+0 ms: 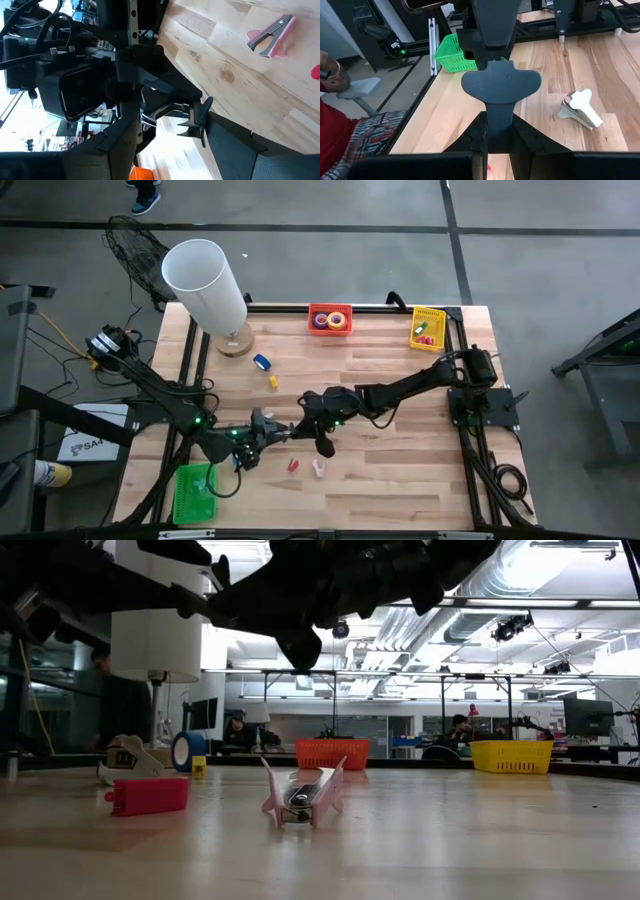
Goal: Pick and place Stapler, Stapler remover, tape
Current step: Put the dark gray staple remover into the green bin
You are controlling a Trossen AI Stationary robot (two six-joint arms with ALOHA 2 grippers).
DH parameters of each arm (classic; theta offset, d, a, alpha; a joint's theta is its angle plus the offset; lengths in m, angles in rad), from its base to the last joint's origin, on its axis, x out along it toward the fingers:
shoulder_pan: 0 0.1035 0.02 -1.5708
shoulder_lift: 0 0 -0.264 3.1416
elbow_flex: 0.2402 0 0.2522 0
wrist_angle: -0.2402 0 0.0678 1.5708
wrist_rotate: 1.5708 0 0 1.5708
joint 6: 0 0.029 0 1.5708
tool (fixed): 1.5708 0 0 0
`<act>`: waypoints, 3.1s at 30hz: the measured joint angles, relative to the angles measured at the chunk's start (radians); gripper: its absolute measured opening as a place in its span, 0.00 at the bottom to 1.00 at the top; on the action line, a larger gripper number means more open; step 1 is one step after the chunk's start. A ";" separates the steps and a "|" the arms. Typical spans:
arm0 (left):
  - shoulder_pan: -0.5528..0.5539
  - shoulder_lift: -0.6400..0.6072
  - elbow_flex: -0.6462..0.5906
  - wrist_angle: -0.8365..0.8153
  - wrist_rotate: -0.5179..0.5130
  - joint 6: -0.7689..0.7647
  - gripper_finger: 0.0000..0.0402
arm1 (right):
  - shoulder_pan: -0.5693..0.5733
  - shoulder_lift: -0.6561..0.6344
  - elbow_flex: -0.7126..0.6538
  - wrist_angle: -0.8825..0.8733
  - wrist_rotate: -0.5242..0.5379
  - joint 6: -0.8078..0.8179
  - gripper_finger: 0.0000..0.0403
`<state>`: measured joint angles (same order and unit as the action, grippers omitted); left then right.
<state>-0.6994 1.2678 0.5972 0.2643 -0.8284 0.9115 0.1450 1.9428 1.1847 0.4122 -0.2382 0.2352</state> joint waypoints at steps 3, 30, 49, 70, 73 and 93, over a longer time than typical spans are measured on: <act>0.000 0.000 0.000 0.002 0.000 0.001 0.56 | 0.001 0.000 0.000 -0.002 0.000 0.001 0.09; 0.071 0.002 -0.004 -0.038 0.186 -0.025 0.56 | 0.001 0.109 0.126 -0.097 -0.060 0.001 0.09; 0.072 0.000 0.000 -0.085 0.221 -0.034 0.22 | 0.001 0.113 0.125 -0.108 -0.058 -0.002 0.09; 0.071 -0.012 0.008 -0.158 0.158 -0.071 0.21 | -0.002 0.056 0.123 -0.258 -0.046 0.028 0.38; 0.071 -0.032 0.043 -0.316 0.140 -0.167 0.21 | 0.000 0.034 0.122 -0.332 -0.011 0.027 0.38; -0.138 -0.051 0.327 -1.206 0.566 -0.959 0.21 | 0.008 0.024 0.122 -0.453 0.175 0.029 0.39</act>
<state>-0.8376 1.2171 0.9238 -0.9413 -0.2627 -0.0475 0.1528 1.9671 1.3064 -0.0404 -0.0637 0.2647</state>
